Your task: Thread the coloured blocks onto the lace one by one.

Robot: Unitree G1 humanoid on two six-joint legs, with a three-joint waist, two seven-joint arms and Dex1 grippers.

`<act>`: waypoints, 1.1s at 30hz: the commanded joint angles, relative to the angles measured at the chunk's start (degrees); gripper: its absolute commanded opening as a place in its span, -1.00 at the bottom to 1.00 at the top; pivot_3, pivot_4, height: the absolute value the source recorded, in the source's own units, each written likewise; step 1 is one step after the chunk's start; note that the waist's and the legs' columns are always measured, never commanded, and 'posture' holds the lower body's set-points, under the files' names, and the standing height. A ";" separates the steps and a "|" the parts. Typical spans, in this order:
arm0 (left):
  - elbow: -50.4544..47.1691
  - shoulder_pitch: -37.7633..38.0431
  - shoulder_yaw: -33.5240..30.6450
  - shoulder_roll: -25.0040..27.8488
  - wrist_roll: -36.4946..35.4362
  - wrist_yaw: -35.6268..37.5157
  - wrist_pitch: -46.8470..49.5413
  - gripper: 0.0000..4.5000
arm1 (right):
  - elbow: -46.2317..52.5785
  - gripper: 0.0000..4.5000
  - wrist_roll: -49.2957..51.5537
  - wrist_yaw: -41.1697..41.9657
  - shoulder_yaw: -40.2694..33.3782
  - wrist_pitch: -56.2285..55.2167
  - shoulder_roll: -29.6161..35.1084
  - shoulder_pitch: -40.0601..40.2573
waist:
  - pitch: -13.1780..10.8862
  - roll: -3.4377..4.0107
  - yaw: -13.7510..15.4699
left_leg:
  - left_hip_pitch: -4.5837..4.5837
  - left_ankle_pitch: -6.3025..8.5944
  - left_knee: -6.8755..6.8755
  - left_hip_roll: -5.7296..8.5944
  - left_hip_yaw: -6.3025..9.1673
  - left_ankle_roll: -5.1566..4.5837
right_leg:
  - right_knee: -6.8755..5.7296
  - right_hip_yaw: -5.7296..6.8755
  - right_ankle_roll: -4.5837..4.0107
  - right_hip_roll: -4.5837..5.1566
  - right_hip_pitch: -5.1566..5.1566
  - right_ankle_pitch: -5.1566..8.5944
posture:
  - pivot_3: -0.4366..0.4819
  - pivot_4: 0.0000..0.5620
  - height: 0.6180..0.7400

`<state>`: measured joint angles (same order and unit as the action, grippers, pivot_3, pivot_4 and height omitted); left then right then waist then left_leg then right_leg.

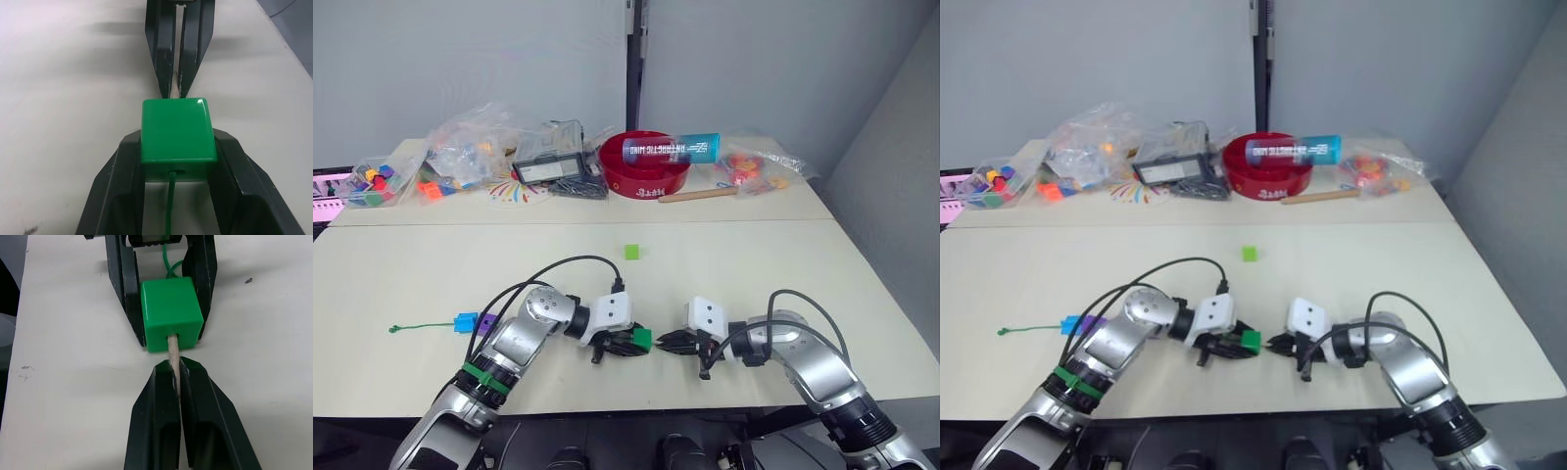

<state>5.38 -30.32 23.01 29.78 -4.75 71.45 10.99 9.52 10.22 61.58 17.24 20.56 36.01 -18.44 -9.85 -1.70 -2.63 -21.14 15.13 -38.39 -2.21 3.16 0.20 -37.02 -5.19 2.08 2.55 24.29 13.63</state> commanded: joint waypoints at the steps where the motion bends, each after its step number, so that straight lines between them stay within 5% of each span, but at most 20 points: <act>1: -1.35 1.28 -3.62 3.60 -1.28 0.90 -0.70 -0.46 | 0.63 -1.00 0.57 0.58 -2.30 -1.51 1.37 -0.81 | 0.00 0.00 -0.05 | 0.01 0.00 0.00 0.00 -0.01 0.00 | 0.00 0.00 0.00 0.00 0.00 0.00 | -0.05 -0.47 0.85; 9: 1.19 5.97 -10.32 13.68 -3.87 4.03 -3.00 -0.46 | 0.44 -1.00 1.01 1.84 -2.95 -2.38 2.41 -1.42 | 0.00 0.00 -0.20 | 0.03 0.00 0.02 -0.06 -0.02 0.00 | -0.01 0.01 -0.01 -0.03 0.01 0.00 | -0.05 -0.47 0.85; 16: 12.62 10.79 -15.59 24.66 -3.36 9.36 -12.56 -0.46 | -0.80 -1.00 0.93 2.69 -3.47 -3.81 2.82 -1.32 | 0.00 0.01 -0.80 | 0.08 0.00 0.06 -0.12 -0.07 0.00 | -0.02 0.03 -0.04 -0.08 0.01 0.01 | -0.05 -0.47 0.85; 27: 14.06 10.09 -17.78 24.56 -5.67 10.29 -14.03 -0.46 | -1.83 -1.00 0.64 3.03 -2.64 -4.66 1.61 -1.91 | 0.00 0.03 -1.36 | 0.17 0.00 0.17 -0.23 -0.14 0.00 | -0.09 0.02 -0.13 -0.18 0.02 0.04 | -0.05 -0.47 0.85; 29: 11.72 9.33 -18.06 24.56 -6.94 10.47 -11.47 -0.01 | -1.85 -1.00 0.61 2.92 -2.49 -4.53 1.16 -2.03 | 0.00 0.03 -1.31 | 0.14 0.00 0.16 -0.23 -0.14 0.00 | -0.08 0.03 -0.13 -0.17 0.03 0.04 | -0.05 -0.47 0.85; 33: 6.63 6.45 -19.16 25.78 -9.53 11.50 -5.22 0.55 | -1.38 -1.00 0.69 2.71 -2.35 -4.12 0.59 -1.94 | -0.01 0.01 -1.09 | 0.07 0.00 0.15 -0.22 -0.12 0.00 | -0.08 0.04 -0.13 -0.17 0.08 0.04 | -0.05 -0.47 0.85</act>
<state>15.79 -20.91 5.78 54.10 -11.55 81.98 1.92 6.90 10.34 64.47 15.22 16.82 37.08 -19.56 -9.86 -1.70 -3.73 -21.10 15.13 -38.24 -2.43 3.05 0.20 -37.10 -5.14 1.95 2.38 24.38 13.68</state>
